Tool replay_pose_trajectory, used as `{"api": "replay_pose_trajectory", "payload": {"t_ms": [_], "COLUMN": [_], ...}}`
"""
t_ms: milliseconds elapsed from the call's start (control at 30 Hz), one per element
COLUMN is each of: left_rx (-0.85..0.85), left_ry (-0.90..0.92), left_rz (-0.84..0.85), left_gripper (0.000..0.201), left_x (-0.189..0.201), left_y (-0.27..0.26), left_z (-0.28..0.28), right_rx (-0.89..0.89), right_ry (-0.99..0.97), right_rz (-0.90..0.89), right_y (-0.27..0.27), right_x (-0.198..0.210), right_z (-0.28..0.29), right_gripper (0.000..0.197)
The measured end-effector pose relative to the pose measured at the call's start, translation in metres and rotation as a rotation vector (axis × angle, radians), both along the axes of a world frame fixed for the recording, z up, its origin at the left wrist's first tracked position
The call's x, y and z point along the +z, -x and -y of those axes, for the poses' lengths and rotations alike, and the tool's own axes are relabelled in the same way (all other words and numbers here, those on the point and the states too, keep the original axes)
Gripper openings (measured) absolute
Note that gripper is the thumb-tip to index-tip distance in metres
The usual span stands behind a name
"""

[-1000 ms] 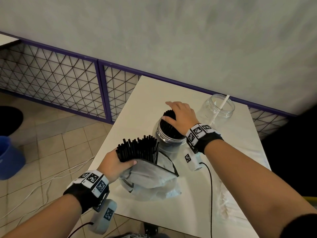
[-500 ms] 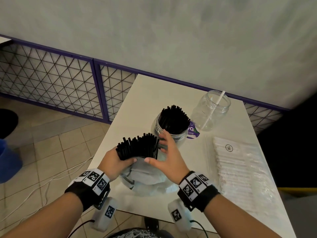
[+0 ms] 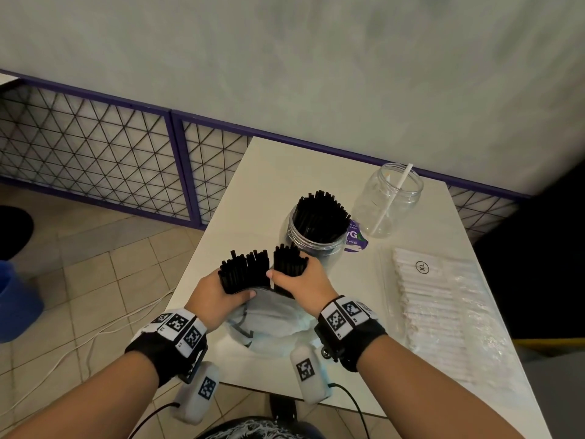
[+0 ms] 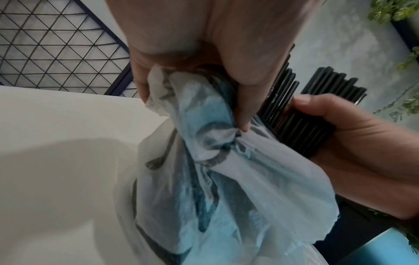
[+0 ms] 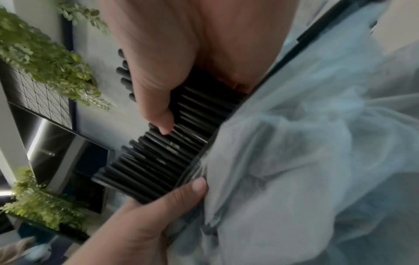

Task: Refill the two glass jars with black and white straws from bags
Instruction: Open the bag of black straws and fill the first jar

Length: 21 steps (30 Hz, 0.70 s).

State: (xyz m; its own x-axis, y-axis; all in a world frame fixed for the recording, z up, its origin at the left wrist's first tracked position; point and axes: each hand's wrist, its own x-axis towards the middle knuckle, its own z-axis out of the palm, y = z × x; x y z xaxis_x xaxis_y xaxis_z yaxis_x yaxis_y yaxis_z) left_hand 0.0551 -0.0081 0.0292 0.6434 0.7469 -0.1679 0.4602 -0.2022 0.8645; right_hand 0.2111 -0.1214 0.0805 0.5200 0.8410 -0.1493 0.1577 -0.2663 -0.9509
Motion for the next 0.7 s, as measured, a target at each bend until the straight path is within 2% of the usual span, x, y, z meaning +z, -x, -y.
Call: {"api": "replay_pose_trajectory", "payload": {"t_ms": [167,267,333,467,567,700], "left_rx": [0.041,0.039,0.027,0.003,0.0,0.01], "left_ry": [-0.02,-0.042,-0.051,-0.063,-0.077,-0.063], "left_rz": [-0.028,-0.026,-0.016,-0.008,-0.033,-0.038], "left_gripper": [0.042,0.039,0.038,0.038,0.039,0.039], "left_x": [-0.002,0.0,0.001,0.0,0.0,0.0], "left_y": [-0.003,-0.005,-0.005,-0.006,-0.006,-0.007], "left_z": [-0.002,-0.001,-0.002,-0.004,-0.004,-0.003], "right_rx": [-0.063,-0.068,-0.081,-0.135,-0.198,-0.318], "right_ry": [-0.108,-0.184,-0.25,-0.431,-0.559,-0.617], "right_rz": [-0.061,-0.002,0.011,-0.138,-0.181,-0.229], "right_y": [-0.009,-0.018,-0.027,-0.049,-0.067,-0.091], "right_x": [0.032,0.06,0.081,0.119,0.139,0.142], "right_z": [0.007,0.012,0.014,0.013,0.006,-0.01], "right_gripper": [0.006,0.007,0.009,0.022,0.032,0.017]}}
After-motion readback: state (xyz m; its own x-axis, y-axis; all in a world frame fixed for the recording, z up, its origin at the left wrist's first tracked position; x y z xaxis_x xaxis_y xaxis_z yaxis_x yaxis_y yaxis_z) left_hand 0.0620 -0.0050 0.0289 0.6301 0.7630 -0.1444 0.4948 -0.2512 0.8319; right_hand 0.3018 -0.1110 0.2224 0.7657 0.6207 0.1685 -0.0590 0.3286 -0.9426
